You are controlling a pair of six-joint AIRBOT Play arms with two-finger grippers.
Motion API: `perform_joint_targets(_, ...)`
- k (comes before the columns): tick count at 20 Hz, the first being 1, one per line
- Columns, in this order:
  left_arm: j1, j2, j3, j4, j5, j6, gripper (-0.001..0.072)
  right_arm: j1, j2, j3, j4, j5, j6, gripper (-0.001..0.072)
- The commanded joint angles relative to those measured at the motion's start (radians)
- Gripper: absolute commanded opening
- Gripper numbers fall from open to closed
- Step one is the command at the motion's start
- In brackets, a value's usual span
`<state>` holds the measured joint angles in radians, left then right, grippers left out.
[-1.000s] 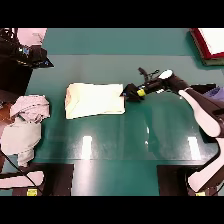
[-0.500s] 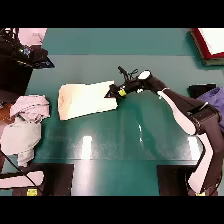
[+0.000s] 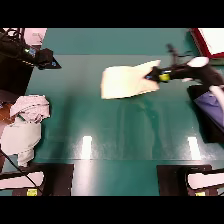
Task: Fold the shirts.
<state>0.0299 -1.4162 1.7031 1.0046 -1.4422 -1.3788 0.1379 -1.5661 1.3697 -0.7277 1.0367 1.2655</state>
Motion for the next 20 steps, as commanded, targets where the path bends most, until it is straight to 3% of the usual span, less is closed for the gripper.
perform_joint_targets(1,-0.086,0.0,0.0,-0.007,0.047,-0.001,0.0025,-0.259,0.157,-0.104,-0.115,-0.03,0.037,0.0013)
perform_joint_targets(7,-0.217,0.0,0.0,-0.007,0.12,-0.002,0.0025,-0.635,0.234,-0.117,-0.11,-0.046,0.037,0.0013)
perform_joint_targets(13,-0.236,0.0,0.0,-0.006,0.119,-0.003,0.0025,-0.743,0.234,-0.027,-0.052,-0.064,0.034,0.0013)
perform_joint_targets(15,-0.236,0.0,-0.001,-0.006,0.119,-0.002,0.0025,-0.748,0.234,0.069,-0.055,-0.01,0.036,0.0013)
perform_joint_targets(17,-0.236,0.0,-0.001,-0.006,0.116,-0.002,0.0025,-0.771,0.234,0.146,-0.088,0.094,0.124,0.0013)
perform_joint_targets(20,-0.236,0.0,-0.001,-0.006,0.115,-0.001,0.0025,-0.787,0.264,0.165,-0.225,0.222,0.182,0.0013)
